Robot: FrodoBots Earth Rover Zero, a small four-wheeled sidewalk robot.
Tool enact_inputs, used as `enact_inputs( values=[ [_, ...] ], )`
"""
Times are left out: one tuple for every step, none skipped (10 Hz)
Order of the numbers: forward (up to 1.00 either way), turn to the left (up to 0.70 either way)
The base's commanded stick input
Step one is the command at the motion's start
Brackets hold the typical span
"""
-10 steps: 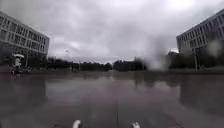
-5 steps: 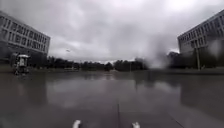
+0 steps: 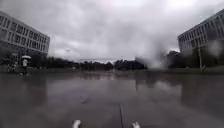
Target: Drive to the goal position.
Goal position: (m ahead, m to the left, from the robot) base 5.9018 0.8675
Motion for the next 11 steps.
enact_inputs(
  values=[
    [0.70,0.00],
    [0.70,0.00],
    [0.70,0.00],
    [0.70,0.00],
    [0.70,0.00],
    [0.70,0.00],
    [0.70,0.00],
    [0.70,0.00],
    [0.70,0.00],
    [0.70,0.00],
    [0.70,0.00]
  ],
)
